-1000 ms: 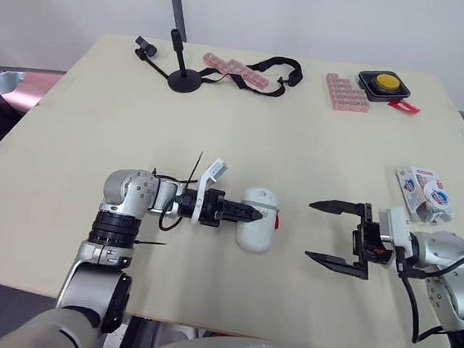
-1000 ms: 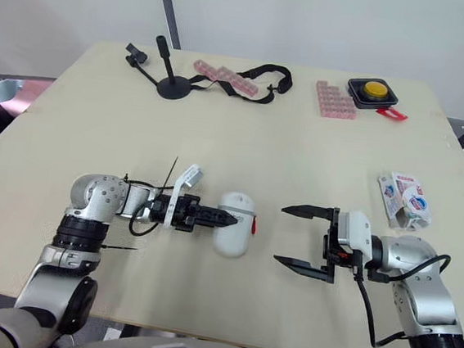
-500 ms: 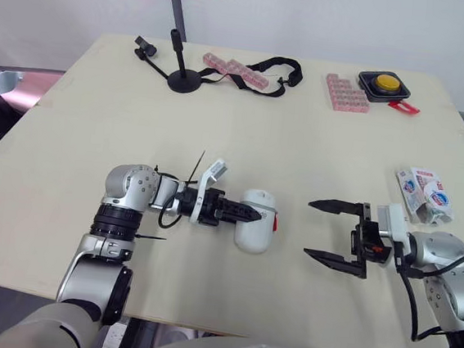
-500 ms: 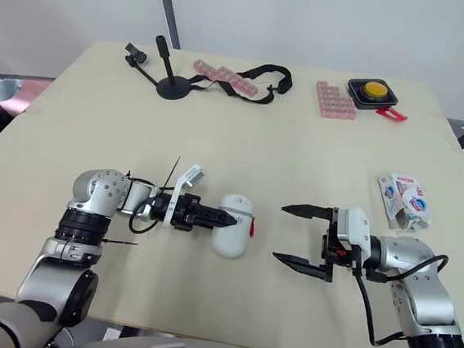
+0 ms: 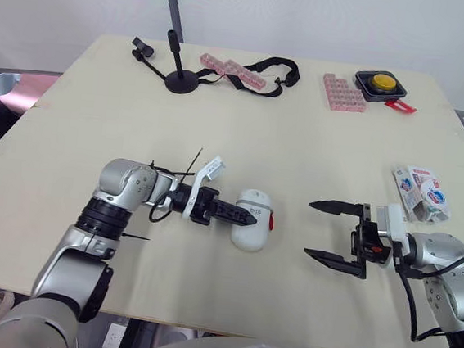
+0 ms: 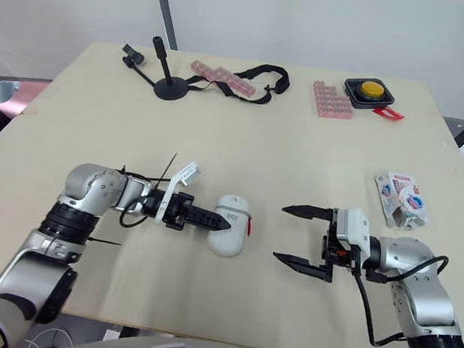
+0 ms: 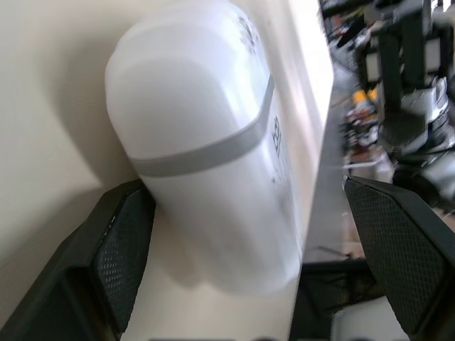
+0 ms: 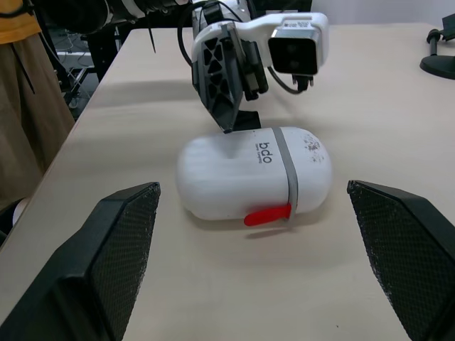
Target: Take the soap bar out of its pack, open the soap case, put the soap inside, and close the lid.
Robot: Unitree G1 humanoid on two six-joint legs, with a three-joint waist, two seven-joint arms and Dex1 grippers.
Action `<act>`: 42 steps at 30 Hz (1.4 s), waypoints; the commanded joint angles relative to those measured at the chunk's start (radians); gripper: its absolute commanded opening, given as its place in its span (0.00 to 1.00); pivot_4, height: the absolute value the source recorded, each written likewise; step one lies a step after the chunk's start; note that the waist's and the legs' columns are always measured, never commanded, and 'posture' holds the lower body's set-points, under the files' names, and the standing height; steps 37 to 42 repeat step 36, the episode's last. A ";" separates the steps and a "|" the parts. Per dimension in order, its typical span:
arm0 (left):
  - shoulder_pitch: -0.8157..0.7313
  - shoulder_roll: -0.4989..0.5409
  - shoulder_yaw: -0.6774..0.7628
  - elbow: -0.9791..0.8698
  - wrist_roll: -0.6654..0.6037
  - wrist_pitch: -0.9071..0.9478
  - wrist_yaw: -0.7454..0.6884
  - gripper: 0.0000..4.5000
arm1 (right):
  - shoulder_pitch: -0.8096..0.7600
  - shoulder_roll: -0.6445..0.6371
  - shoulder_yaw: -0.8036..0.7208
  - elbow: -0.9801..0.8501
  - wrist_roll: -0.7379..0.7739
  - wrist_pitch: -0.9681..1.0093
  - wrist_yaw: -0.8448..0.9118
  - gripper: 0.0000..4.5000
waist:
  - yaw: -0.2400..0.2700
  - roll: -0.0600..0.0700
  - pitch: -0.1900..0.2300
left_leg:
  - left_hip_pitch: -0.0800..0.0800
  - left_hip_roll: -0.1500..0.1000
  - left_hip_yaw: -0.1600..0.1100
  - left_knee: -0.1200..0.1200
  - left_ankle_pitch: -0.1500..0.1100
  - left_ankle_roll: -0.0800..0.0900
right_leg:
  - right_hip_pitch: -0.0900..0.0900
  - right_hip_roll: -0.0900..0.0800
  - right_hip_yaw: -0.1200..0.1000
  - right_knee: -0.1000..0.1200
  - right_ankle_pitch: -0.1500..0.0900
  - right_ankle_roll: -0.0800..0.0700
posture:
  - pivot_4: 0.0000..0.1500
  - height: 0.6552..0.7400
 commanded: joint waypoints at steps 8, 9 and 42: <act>0.145 0.174 -0.004 -0.144 0.221 -0.514 -0.086 0.99 | -0.009 0.005 -0.048 0.054 -0.006 -0.021 -0.047 1.00 | 0.010 0.001 0.002 | 0.000 -0.001 0.000 -0.003 0.000 0.000 | 0.000 0.003 -0.002 -0.008 0.000 0.000 | 1.00 0.98; 0.166 0.163 0.015 -0.146 0.251 -0.587 -0.062 0.99 | -0.003 0.007 -0.049 0.055 -0.008 -0.026 -0.050 1.00 | 0.012 0.001 0.002 | 0.000 -0.001 0.000 -0.003 0.000 0.000 | 0.000 0.003 -0.003 -0.008 0.000 0.000 | 1.00 0.98; 0.603 0.190 0.254 -0.304 0.470 -1.154 0.072 0.99 | 0.123 -0.013 -0.138 0.166 -0.016 -0.183 0.026 1.00 | -0.004 -0.003 0.004 | 0.001 -0.001 -0.003 -0.001 0.000 0.002 | 0.001 -0.002 -0.006 -0.006 0.000 0.001 | 1.00 0.98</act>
